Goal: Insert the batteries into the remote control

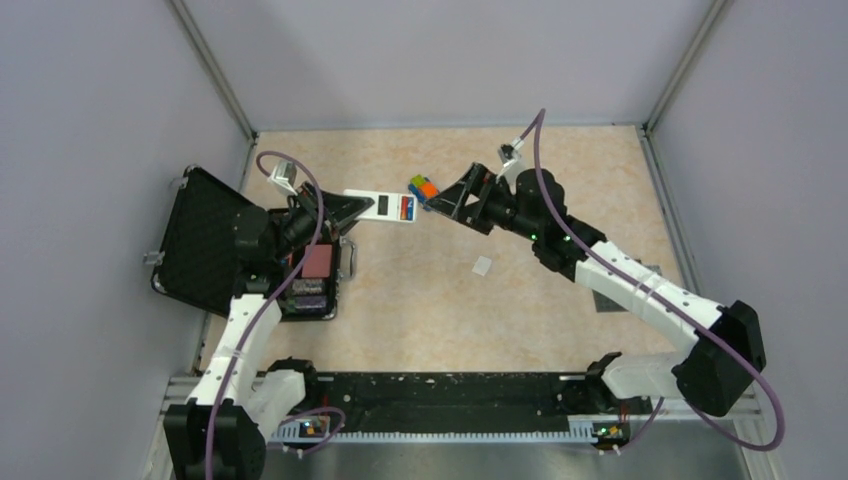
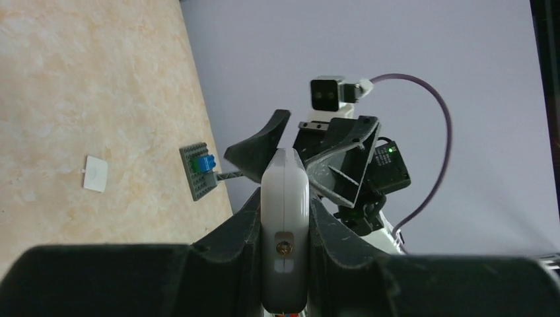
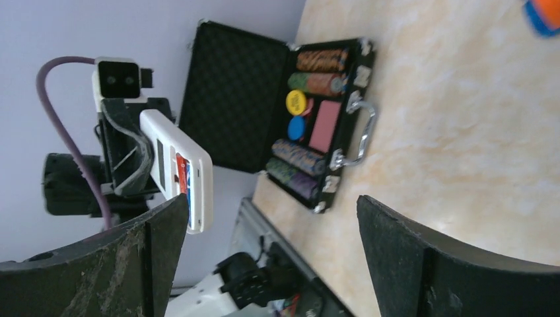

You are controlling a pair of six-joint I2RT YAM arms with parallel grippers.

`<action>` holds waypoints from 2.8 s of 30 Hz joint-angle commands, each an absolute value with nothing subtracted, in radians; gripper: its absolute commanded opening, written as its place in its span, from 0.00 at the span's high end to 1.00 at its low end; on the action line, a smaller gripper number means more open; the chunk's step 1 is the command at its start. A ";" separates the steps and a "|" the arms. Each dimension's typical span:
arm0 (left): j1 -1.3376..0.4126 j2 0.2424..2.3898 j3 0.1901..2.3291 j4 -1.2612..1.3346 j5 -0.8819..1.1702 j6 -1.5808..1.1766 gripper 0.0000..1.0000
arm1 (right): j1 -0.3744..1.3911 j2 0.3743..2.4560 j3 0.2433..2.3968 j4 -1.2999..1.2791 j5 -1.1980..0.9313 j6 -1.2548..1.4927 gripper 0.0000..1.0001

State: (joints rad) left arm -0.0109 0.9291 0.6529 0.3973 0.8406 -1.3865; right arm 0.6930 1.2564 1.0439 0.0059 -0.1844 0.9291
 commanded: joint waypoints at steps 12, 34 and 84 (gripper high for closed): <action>-0.006 0.917 0.719 0.415 0.842 -1.550 1.00 | 0.760 1.340 1.098 0.167 -0.256 1.329 0.20; -0.006 0.910 0.672 0.450 0.847 -1.569 1.00 | 0.877 1.376 1.242 0.039 0.064 1.181 0.56; -0.006 0.960 0.687 0.756 0.778 -1.622 1.00 | 0.916 1.417 1.221 0.031 -0.078 1.097 0.80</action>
State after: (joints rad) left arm -0.0025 0.9913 0.6434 0.6472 0.8288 -1.6318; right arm 0.8742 1.3861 1.2011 0.1204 0.0277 1.1107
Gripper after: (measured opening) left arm 0.263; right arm 0.213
